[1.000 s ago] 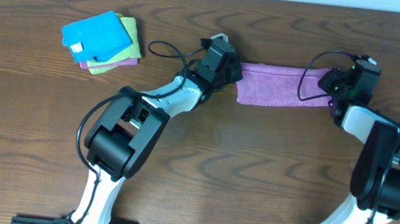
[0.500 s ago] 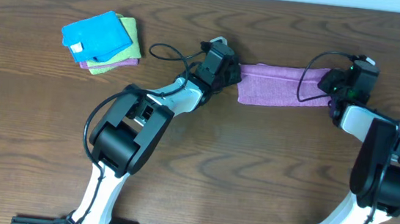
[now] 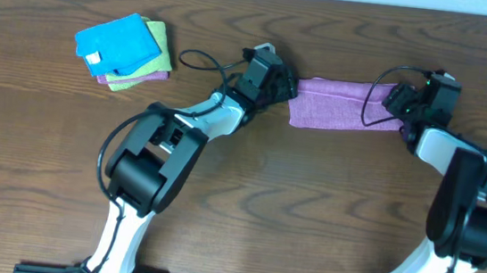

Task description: Fold the cloth

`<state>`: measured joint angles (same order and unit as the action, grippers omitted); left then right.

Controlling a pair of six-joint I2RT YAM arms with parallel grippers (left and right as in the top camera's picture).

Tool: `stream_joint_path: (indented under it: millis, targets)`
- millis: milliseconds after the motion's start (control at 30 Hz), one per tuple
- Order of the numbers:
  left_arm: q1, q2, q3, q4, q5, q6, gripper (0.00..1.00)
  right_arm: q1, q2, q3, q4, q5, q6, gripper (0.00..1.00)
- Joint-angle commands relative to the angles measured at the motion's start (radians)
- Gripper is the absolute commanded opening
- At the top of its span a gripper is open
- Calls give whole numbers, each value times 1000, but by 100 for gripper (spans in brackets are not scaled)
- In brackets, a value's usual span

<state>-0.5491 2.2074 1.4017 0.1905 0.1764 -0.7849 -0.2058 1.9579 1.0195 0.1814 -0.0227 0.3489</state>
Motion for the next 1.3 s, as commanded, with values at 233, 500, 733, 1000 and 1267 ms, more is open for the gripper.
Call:
stream_joint_path:
  millis: [233,500,733,1000,1267]
  targets:
    - [22,-263,16,-197,83,16,73,-3,-326,14,-343,27,59,99]
    - [-9,-266,16,-109,109,-147,6,-38,-510,14,-602,2,152,99]
    - [-53,-159,17,13,105,-267,6,-90,-525,14,-706,-106,152,99]
    - [-80,-33,72,25,105,-285,6,-121,-525,14,-710,-147,152,99]
    - [-120,71,180,-97,92,-251,6,-121,-525,14,-724,-171,153,99]
